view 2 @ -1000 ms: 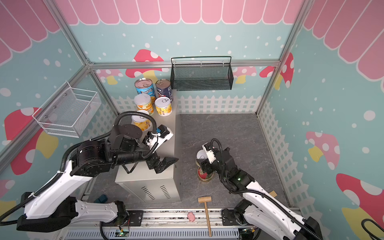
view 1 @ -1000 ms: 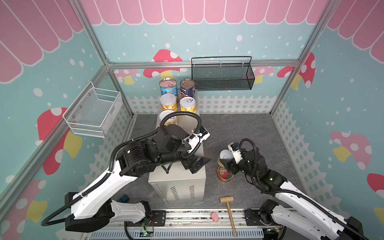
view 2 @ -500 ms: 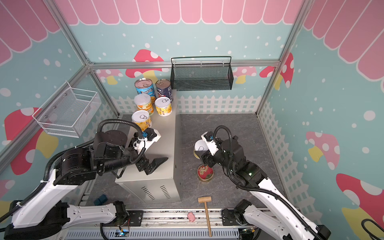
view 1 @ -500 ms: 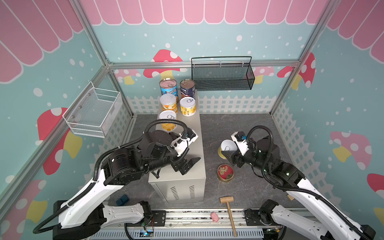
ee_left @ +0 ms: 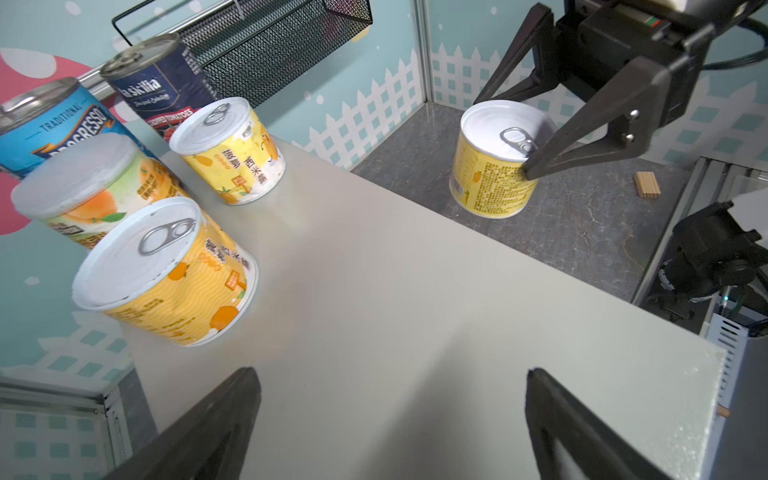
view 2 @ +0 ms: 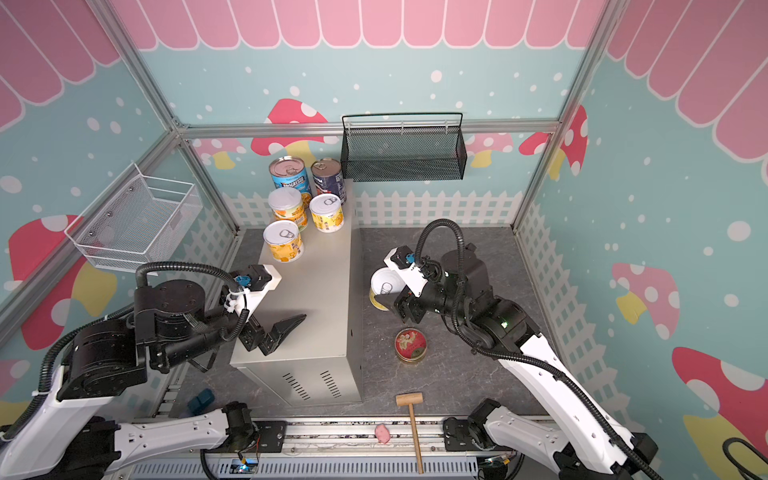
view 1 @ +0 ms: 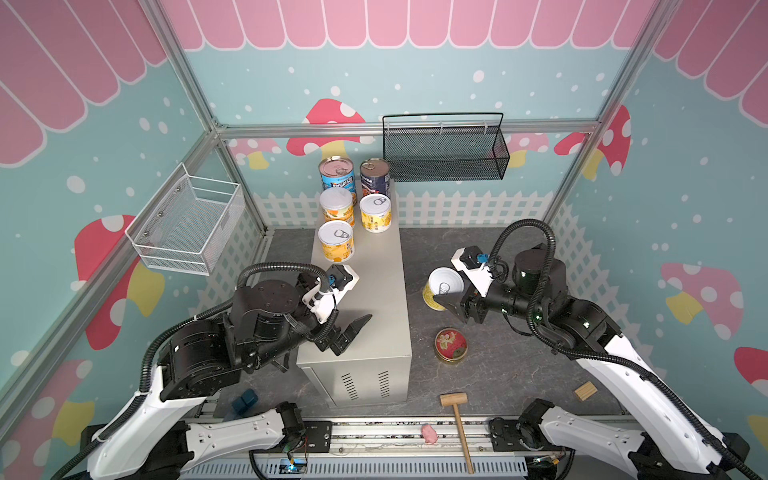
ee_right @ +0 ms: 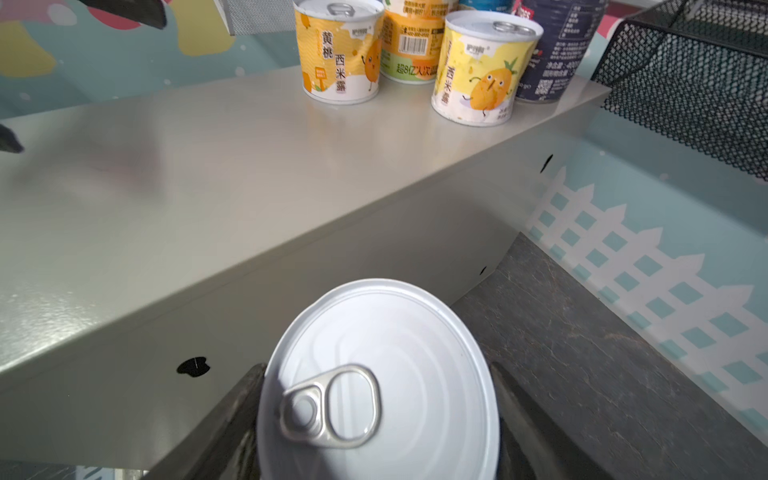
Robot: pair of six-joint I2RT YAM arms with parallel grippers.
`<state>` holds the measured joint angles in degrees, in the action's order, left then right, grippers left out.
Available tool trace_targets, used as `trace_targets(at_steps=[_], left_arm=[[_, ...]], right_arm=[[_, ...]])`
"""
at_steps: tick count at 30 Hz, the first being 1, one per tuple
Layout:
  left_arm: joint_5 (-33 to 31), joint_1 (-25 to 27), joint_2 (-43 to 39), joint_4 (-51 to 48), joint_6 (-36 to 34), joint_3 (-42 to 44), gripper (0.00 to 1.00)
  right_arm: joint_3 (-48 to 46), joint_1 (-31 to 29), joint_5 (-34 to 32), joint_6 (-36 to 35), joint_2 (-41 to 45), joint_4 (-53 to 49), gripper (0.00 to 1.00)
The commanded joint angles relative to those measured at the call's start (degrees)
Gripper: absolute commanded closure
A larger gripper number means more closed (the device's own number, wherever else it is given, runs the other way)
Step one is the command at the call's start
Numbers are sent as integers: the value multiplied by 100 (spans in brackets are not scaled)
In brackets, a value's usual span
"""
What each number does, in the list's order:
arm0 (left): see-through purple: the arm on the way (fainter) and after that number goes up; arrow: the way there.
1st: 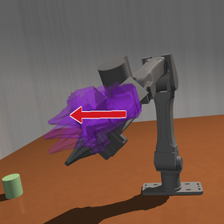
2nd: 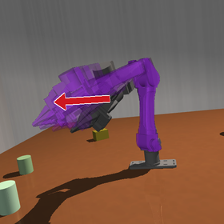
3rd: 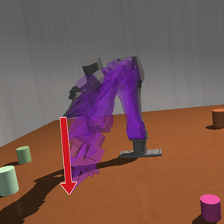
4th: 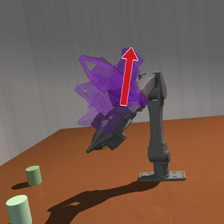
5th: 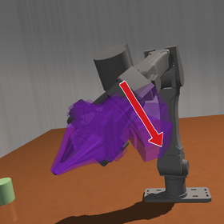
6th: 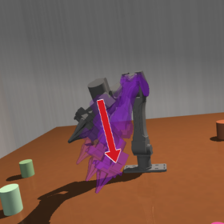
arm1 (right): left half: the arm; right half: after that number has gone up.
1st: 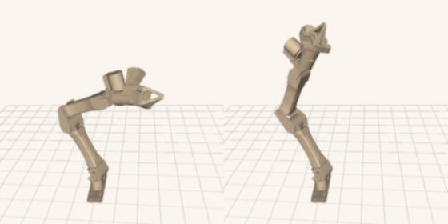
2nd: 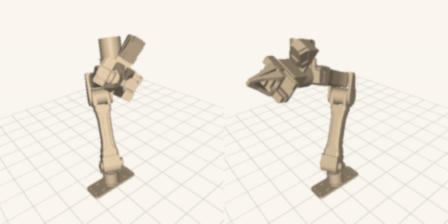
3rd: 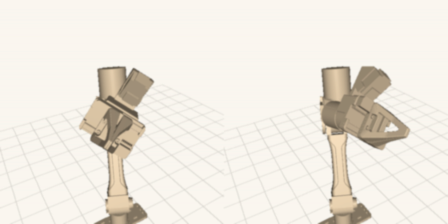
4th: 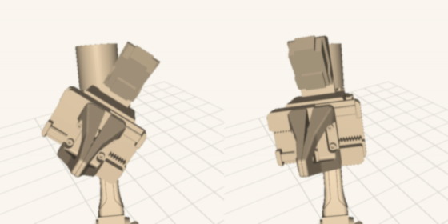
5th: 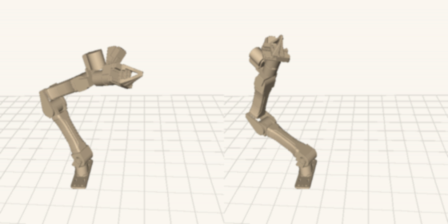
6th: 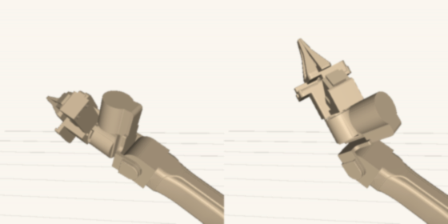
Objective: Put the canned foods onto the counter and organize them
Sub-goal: 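Carry the yellow can over the cabinet top toward the other cans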
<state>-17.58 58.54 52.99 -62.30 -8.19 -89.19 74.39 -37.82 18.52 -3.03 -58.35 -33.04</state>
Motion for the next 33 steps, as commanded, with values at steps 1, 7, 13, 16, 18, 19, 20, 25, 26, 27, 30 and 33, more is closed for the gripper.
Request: trace_targets(at_steps=[1, 7, 13, 16, 18, 19, 20, 25, 26, 27, 30, 33], left_arm=[[-542, 3, -161, 29, -95, 184, 0], [-1266, -29, -424, 467, -169, 468, 0], [-1595, -53, -604, 685, -208, 601, 0], [-1806, -63, -743, 840, -276, 761, 0], [-1836, -72, -789, 856, -289, 773, 0], [-1819, -81, -799, 860, -295, 776, 0], [-1819, -84, -807, 860, -305, 773, 0], [-1812, -92, -822, 835, -307, 763, 0], [-1810, -88, -834, 834, -305, 762, 0], [-1807, -84, -830, 834, -306, 763, 0], [-1792, -95, -837, 844, -293, 749, 0], [-1779, -90, -807, 838, -289, 704, 0]], right_arm=[[431, 38, 604, -357, -106, 169, 33], [1057, 21, 1124, -478, -611, 153, 33], [1646, -82, 1451, -547, -1146, 112, 34], [1855, -236, 1439, -558, -1356, 133, 34], [1991, -370, 1316, -610, -1457, 131, 34], [2068, -423, 1263, -628, -1505, 133, 34], [2140, -460, 1217, -636, -1536, 131, 34], [2382, -507, 979, -664, -1602, 105, 35], [2396, -514, 938, -656, -1613, 120, 35], [2409, -515, 907, -659, -1618, 139, 35], [2431, -515, 855, -592, -1638, 265, 35], [2453, -518, 931, -554, -1711, 408, 35]])
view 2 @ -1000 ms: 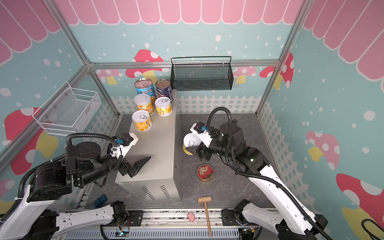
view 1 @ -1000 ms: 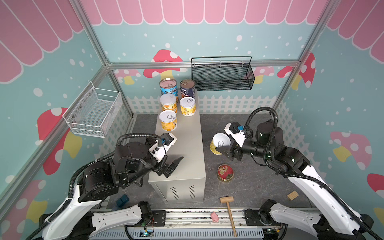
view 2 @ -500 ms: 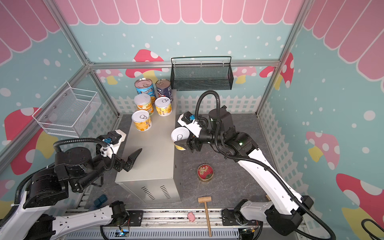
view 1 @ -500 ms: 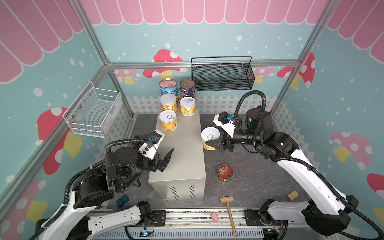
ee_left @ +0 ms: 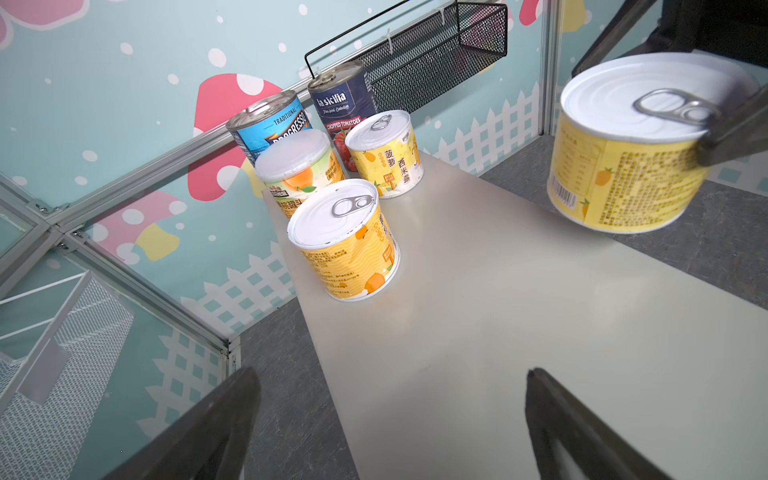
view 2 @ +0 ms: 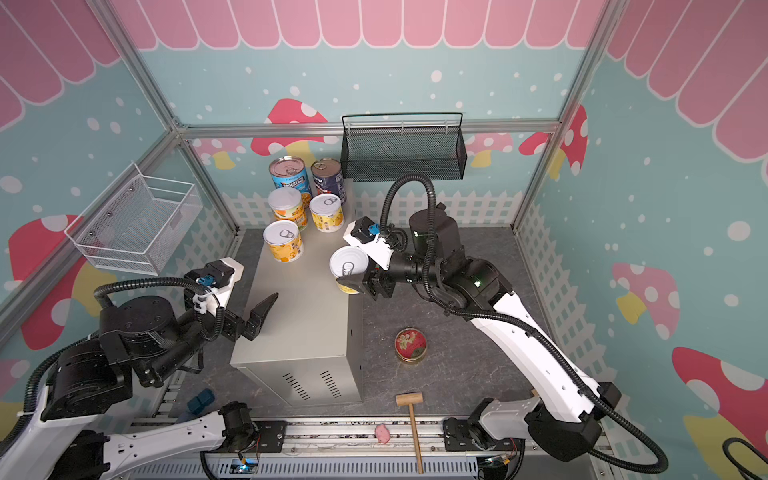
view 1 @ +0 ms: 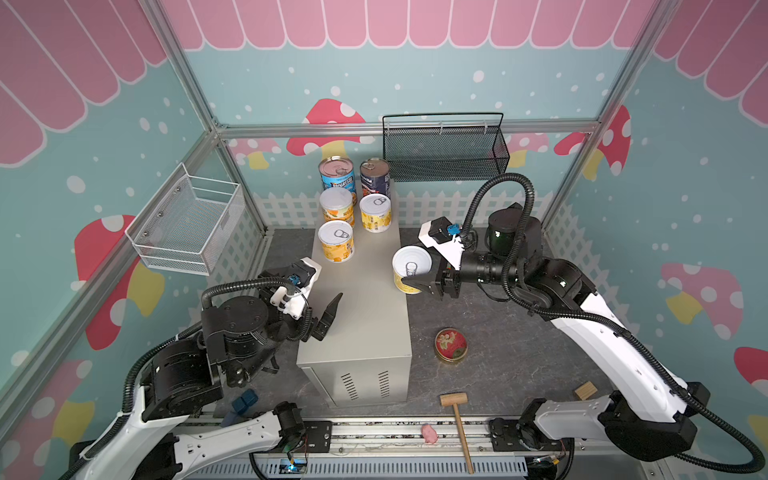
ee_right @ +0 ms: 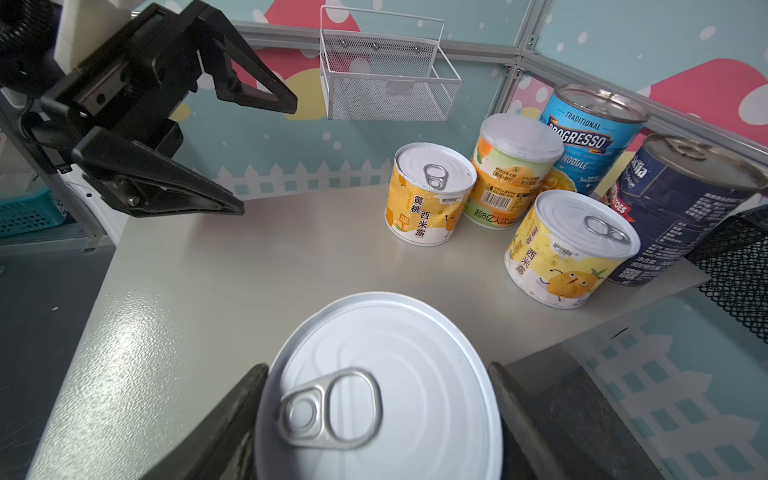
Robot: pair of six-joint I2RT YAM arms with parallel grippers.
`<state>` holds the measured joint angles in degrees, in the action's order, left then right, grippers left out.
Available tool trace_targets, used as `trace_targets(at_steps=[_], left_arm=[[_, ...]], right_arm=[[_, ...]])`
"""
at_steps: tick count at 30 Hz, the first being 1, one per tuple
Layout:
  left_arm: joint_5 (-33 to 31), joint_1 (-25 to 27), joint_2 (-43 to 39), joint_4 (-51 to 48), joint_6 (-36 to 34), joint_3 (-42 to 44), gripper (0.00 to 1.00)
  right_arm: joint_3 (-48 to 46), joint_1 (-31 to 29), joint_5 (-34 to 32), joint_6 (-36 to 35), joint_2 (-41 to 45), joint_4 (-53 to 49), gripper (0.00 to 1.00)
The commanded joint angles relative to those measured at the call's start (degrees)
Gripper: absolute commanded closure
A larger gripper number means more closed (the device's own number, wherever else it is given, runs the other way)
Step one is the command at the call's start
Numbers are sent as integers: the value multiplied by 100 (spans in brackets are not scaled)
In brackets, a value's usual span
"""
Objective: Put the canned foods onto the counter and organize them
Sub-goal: 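Carry the yellow can over the cabinet top toward the other cans, then lower the yellow can onto the cabinet top beside the pineapple can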
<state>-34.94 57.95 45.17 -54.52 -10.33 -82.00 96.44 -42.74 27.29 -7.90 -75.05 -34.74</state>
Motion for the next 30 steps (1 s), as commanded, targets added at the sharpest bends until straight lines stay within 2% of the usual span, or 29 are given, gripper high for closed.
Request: trace_targets(at_steps=[1, 10, 22, 30], left_arm=[[-25, -38, -11, 60, -75, -26, 0], [281, -34, 144, -26, -93, -162, 0], [1469, -38, 440, -383, -5, -464, 0], [1507, -30, 475, -445, -33, -453, 0]], right_arm=[[249, -24, 87, -54, -71, 630, 35], [149, -24, 191, 221, -455, 1161, 35], [164, -61, 53, 496, -920, 1611, 32], [129, -107, -151, 483, -1035, 1756, 30]])
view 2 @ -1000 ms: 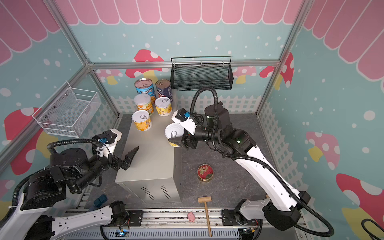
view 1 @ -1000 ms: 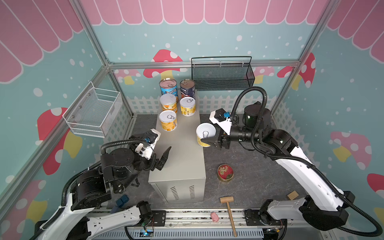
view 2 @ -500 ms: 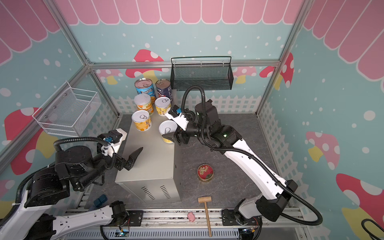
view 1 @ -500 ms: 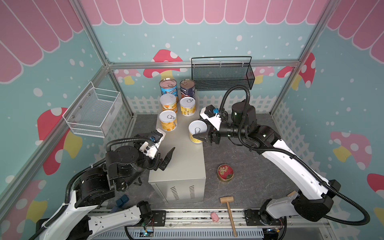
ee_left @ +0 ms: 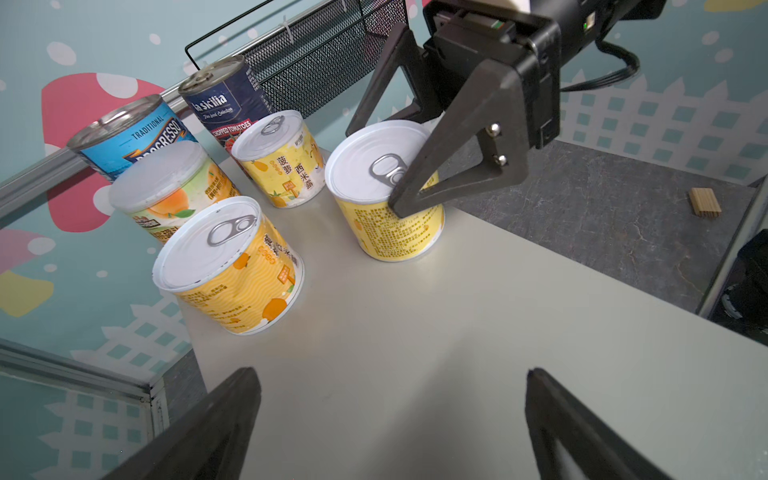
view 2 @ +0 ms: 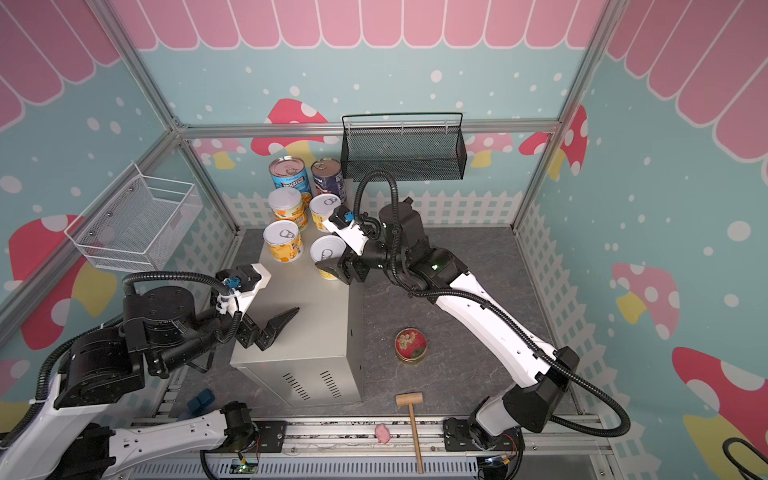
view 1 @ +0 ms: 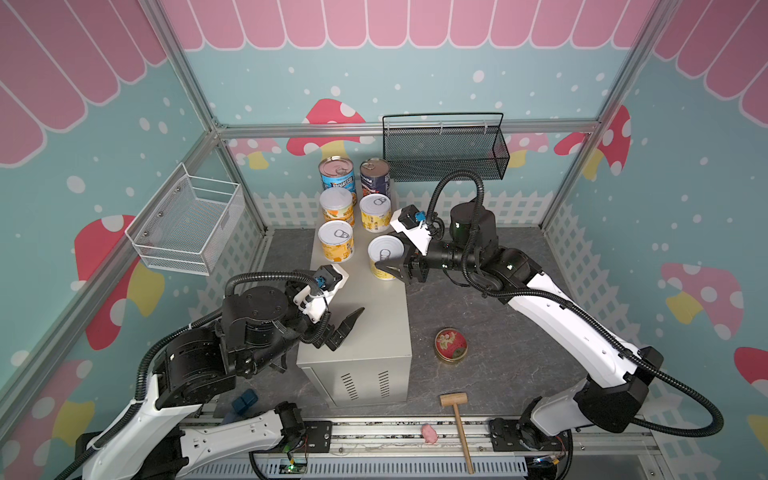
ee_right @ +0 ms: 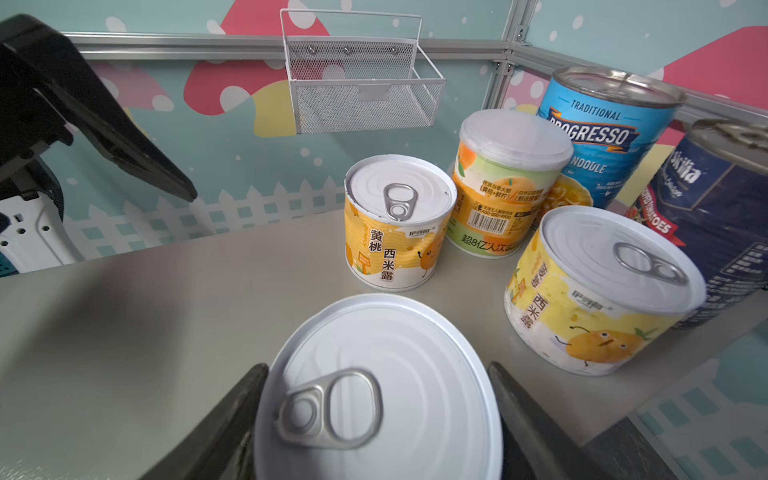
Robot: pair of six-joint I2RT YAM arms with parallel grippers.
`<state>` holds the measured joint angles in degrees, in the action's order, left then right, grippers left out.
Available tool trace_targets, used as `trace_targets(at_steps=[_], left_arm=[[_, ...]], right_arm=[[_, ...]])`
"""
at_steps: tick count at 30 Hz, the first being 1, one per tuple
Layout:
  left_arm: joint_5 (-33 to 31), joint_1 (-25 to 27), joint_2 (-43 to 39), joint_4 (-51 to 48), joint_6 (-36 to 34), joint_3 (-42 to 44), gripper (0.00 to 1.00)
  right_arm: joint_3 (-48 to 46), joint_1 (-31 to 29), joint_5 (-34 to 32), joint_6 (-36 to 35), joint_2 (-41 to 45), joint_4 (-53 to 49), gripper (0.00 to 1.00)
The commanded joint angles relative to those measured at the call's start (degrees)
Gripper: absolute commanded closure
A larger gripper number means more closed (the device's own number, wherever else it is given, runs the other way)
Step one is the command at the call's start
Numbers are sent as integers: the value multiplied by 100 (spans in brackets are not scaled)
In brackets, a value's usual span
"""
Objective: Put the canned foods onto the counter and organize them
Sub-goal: 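Lower the yellow can onto the cabinet top beside the pineapple can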
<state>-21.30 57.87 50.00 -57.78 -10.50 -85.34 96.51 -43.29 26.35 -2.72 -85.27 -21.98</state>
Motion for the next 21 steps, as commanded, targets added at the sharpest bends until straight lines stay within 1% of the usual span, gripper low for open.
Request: trace_targets(at_steps=[1, 12, 21], left_arm=[[150, -28, -8, -120, -21, -123, 0], [73, -23, 104, -155, 13, -191, 0], [117, -28, 183, -146, 75, -257, 0]], right_arm=[[106, -48, -69, -27, -10, 499, 28], [-335, -57, -174, 31, 332, 636, 13], [-722, -57, -244, 59, 617, 670, 8]])
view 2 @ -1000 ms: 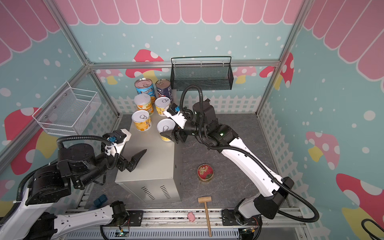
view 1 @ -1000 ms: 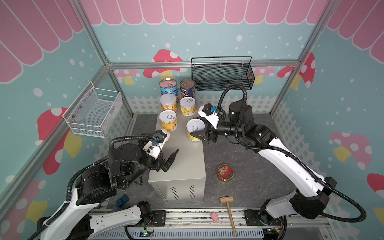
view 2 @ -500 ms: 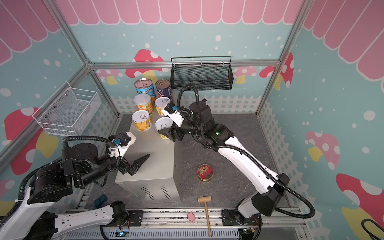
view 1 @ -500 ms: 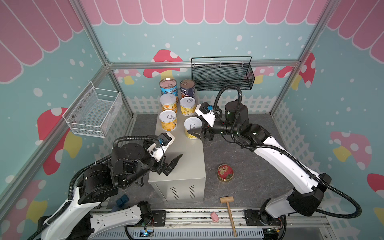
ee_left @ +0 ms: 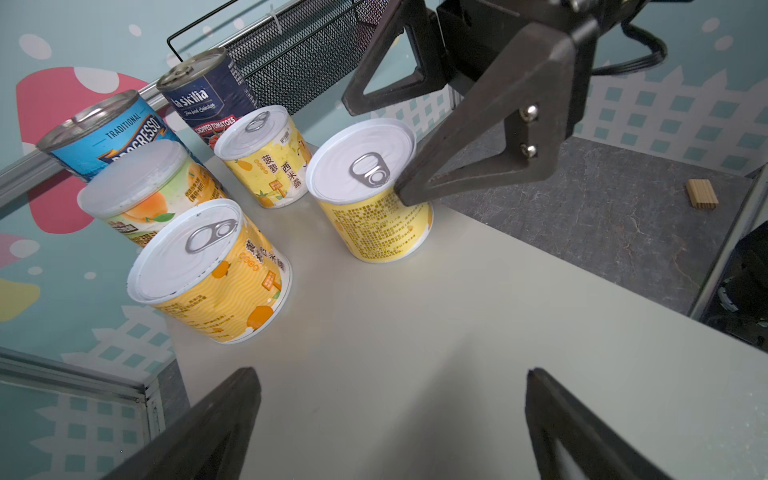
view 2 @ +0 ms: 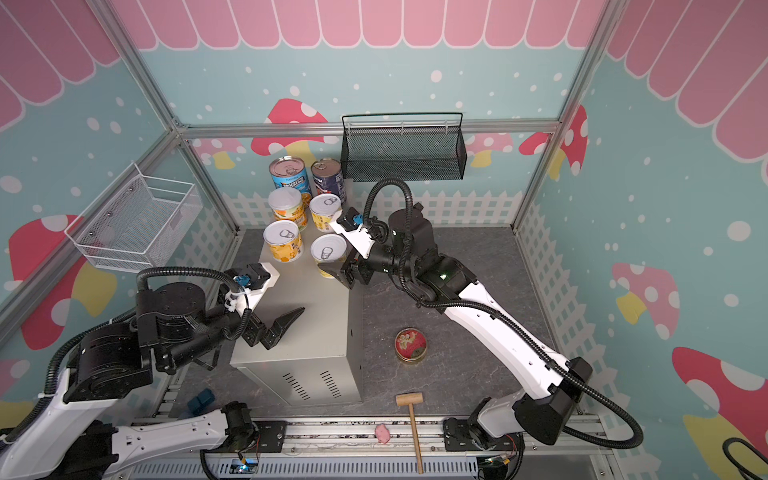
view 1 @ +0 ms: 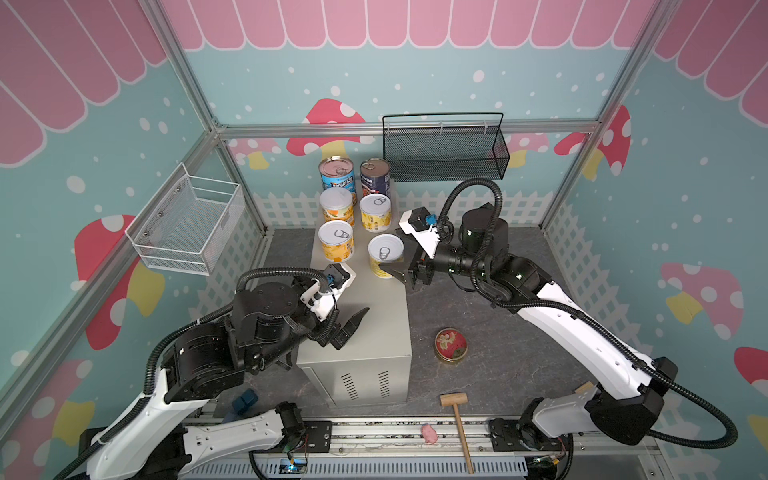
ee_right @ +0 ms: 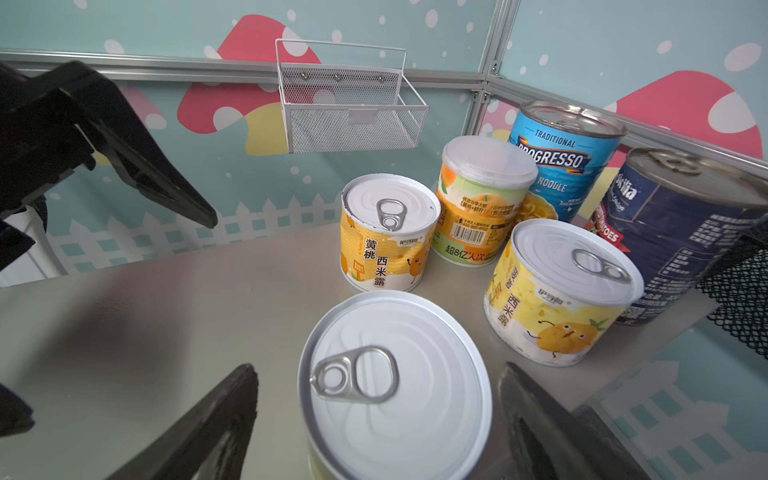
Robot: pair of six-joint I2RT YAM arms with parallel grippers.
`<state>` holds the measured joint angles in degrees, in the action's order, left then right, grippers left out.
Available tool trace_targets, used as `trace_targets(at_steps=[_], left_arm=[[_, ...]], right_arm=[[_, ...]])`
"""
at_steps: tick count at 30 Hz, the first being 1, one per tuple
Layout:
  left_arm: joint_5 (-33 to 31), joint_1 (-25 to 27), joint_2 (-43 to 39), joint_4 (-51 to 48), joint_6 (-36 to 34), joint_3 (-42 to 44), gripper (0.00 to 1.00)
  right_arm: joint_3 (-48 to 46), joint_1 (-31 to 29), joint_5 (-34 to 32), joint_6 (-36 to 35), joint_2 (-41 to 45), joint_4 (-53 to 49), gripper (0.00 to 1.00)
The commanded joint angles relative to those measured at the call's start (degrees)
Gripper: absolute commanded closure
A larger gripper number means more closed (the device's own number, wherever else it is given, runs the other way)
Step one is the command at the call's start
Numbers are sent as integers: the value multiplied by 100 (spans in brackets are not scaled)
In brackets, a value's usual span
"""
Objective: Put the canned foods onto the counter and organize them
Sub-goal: 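Lower the yellow can onto the cabinet top beside the pineapple can, then push the yellow can farther from the robot into the can group with the right gripper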
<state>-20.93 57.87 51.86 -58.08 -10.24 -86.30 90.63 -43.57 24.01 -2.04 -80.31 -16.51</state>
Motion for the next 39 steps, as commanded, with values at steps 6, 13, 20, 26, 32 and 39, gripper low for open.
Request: trace_targets(at_steps=[6, 13, 20, 26, 32, 39], left_arm=[[203, -22, 0, -118, 57, -227, 0], [227, -21, 0, -89, 25, -194, 0], [230, -23, -57, -61, -39, -131, 0], [204, -27, -116, -62, -13, 8, 0], [156, -22, -223, -62, 13, 129, 0], [89, -26, -281, -15, 13, 157, 0]], right_arm=[[-323, -29, -10, 76, 170, 309, 7], [-461, -35, 99, 226, 106, 592, 9], [-528, -63, 152, 317, -7, 821, 15], [-495, -73, 139, 367, -177, 954, 19], [-484, -97, 104, 384, -279, 1083, 23], [-483, -99, -30, 432, -374, 1229, 27]])
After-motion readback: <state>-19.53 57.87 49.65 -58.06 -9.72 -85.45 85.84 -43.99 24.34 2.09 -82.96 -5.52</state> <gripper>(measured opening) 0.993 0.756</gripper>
